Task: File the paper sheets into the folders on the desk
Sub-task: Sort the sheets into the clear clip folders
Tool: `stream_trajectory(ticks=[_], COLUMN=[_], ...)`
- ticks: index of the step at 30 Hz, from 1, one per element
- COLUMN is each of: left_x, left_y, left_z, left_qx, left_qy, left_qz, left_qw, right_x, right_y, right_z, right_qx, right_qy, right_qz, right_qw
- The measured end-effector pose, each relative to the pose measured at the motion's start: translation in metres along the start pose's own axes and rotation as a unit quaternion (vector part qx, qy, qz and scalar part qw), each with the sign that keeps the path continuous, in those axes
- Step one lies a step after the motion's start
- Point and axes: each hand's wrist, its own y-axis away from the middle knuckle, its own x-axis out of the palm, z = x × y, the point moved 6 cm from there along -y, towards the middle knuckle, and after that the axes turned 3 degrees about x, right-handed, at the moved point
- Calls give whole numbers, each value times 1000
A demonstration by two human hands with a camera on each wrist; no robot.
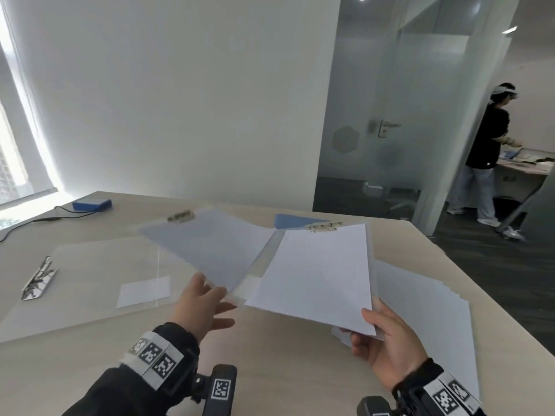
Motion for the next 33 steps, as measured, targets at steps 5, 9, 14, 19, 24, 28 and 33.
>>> stream_trajectory(ticks=[5,9,14,19,24,28,33], left_x=[19,24,37,51,71,93,95], left_y=[3,-4,-10,-17,-32,-40,-53], left_z=[-13,-4,25,29,33,30,20], left_qx=[111,28,-112,-128,-113,-52,66], left_qy=[-46,81,128,198,203,82,-104], left_qz=[103,109,116,127,119,156,143], left_qw=[987,990,979,964,965,983,982], right_x=[1,11,12,6,22,38,39], right_y=[-8,-12,-18,-31,-47,-70,-109], right_z=[-6,-1,-2,-8,-20,-32,-24], right_qx=[17,7,14,51,81,108,102], right_qy=[-5,2,9,-64,-177,-121,-105], right_qz=[-2,21,10,-9,1,-63,-122], right_qw=[1000,1000,1000,997,981,985,982])
